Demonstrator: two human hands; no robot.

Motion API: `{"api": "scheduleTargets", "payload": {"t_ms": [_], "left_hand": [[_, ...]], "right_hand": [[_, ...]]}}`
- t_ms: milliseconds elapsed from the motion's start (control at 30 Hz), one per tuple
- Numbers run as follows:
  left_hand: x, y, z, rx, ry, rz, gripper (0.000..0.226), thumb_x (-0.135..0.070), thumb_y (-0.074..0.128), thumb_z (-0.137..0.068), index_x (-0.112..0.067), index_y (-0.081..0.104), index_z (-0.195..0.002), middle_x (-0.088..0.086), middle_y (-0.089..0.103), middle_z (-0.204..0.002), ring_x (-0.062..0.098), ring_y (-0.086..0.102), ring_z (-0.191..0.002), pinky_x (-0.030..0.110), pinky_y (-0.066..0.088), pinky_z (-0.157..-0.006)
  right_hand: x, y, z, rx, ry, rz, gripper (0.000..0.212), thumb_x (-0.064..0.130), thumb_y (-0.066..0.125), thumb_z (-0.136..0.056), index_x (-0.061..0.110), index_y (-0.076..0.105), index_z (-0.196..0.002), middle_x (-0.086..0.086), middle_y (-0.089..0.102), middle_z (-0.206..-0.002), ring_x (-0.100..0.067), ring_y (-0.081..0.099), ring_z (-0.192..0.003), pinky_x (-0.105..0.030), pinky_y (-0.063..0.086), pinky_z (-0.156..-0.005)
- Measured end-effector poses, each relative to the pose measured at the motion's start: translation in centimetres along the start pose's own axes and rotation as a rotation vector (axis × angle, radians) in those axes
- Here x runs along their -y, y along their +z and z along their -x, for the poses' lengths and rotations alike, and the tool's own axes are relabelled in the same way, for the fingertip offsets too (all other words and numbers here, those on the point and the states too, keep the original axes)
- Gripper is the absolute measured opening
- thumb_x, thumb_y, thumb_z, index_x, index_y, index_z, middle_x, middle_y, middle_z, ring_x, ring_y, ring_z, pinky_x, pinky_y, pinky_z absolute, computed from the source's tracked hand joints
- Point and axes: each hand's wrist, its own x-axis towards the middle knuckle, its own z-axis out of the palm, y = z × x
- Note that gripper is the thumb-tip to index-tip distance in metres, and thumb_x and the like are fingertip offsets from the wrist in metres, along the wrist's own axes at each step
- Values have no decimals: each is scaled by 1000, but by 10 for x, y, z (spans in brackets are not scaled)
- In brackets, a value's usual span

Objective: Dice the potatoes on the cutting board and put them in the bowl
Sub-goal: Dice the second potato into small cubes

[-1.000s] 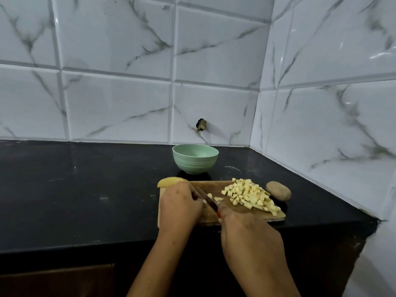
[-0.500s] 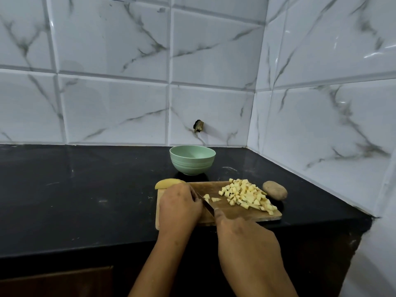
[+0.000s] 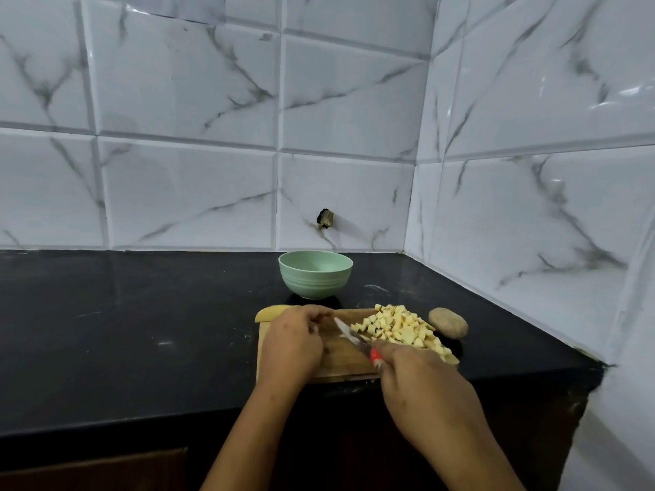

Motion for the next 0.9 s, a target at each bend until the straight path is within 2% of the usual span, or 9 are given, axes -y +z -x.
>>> {"api": "scheduleTargets", "payload": {"t_ms": [100, 200, 267, 400, 500, 600, 700, 900], "left_hand": [[3, -2, -1, -104, -1, 112, 38, 0, 51, -89, -27, 70, -106, -13, 59, -107, -3, 45, -93, 10, 35, -79], [16, -11, -11, -138, 37, -59, 31, -9, 58, -87, -33, 69, -103, -12, 58, -115, 12, 45, -113, 22, 33, -92], [25, -21, -20, -75, 35, -223, 32, -15, 56, -88, -35, 66, -111, -11, 55, -125, 16, 41, -122, 31, 35, -97], [33, -36, -41, 158, -49, -442, 41, -23, 47, -95, -36, 47, -134, -9, 41, -142, 18, 32, -133, 39, 35, -104], [35, -37, -48, 280, -98, -444, 36, -26, 47, -97, -38, 48, -131, -7, 48, -136, 18, 43, -125, 39, 41, -100], [41, -31, -48, 184, -45, -392, 26, -22, 53, -94, -35, 61, -115, -7, 56, -119, 14, 50, -110, 35, 46, -91], [43, -29, -47, 96, 17, -356, 20, -20, 61, -90, -29, 67, -106, -6, 60, -109, 12, 53, -102, 30, 49, -86], [36, -30, -45, -14, 88, -447, 13, -24, 55, -93, -27, 63, -103, -7, 62, -100, 14, 57, -90, 30, 50, -74]], "right_hand": [[2, 5, -3, 37, -7, -10, 34, 36, 34, -102, 39, 49, -132, 12, 61, -100, -3, 54, -77, -19, 41, -57], [-3, 3, -14, 17, 52, 88, 34, 33, 34, -102, 38, 49, -132, 8, 62, -104, -8, 59, -84, -23, 42, -60], [-7, 0, -17, 0, 79, 93, 34, 32, 33, -103, 39, 46, -134, 8, 61, -107, -8, 58, -85, -22, 40, -59], [-6, 2, -13, 14, -2, -11, 35, 38, 33, -102, 42, 45, -135, 14, 60, -97, -2, 51, -73, -14, 38, -56], [-3, 8, -13, 53, -3, -33, 33, 39, 34, -102, 41, 49, -132, 13, 64, -100, -3, 55, -78, -19, 47, -64], [-12, 9, -20, -10, 64, 24, 36, 38, 30, -103, 42, 45, -135, 14, 62, -105, -2, 49, -74, -16, 38, -54], [-18, 8, -23, -15, 91, 29, 34, 38, 31, -103, 42, 48, -133, 13, 62, -105, -4, 49, -75, -17, 38, -55], [-14, 11, -19, 22, 67, -23, 34, 39, 35, -102, 41, 50, -131, 15, 65, -107, -2, 49, -75, -17, 41, -58]]}}
